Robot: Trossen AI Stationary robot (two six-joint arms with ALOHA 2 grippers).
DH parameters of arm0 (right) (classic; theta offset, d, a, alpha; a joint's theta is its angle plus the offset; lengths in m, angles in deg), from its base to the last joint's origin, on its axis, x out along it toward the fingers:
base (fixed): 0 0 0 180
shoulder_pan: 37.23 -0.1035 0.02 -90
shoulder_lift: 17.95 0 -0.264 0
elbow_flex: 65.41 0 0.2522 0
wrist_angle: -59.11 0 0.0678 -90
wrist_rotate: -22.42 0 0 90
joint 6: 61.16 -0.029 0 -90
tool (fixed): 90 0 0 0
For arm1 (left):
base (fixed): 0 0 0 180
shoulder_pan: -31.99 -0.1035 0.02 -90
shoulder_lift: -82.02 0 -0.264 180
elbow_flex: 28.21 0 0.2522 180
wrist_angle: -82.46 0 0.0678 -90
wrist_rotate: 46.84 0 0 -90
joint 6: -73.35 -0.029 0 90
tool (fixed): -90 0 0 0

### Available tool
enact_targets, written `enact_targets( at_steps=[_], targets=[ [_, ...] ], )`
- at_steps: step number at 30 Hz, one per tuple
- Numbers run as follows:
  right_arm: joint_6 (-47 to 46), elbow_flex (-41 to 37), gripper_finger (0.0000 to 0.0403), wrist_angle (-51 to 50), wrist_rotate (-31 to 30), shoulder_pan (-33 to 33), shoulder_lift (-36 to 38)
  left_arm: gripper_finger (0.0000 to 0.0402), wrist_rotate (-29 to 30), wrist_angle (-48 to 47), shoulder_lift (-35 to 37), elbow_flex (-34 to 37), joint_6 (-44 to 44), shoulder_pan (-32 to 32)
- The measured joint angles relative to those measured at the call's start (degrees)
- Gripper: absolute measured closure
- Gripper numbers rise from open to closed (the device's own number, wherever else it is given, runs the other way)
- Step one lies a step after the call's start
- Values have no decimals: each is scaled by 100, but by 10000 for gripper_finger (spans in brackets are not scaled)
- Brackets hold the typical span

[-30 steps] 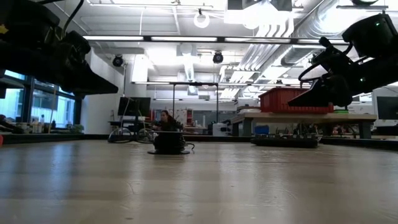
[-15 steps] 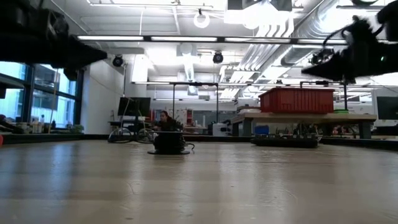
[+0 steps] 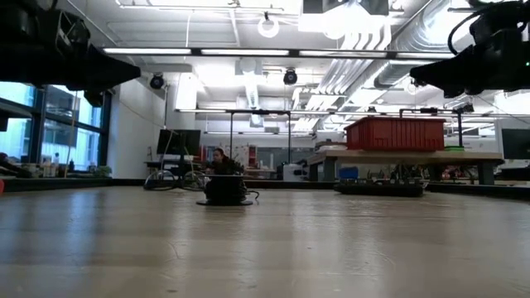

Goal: Coil cords
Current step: Return to Home Position

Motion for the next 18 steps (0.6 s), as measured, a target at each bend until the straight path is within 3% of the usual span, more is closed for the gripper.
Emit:
enact_targets(
  at_steps=[11,13,18],
  targets=[
    [-164,-2,402,-126,327,-114,1,401,-10,-100,-36,7,0,2],
    [-924,-2,402,-114,273,-111,1,401,-12,-100,-37,7,-1,4],
    [-3529,-2,402,-221,943,-113,1,400,-11,-100,-36,7,-2,4]
  ],
)
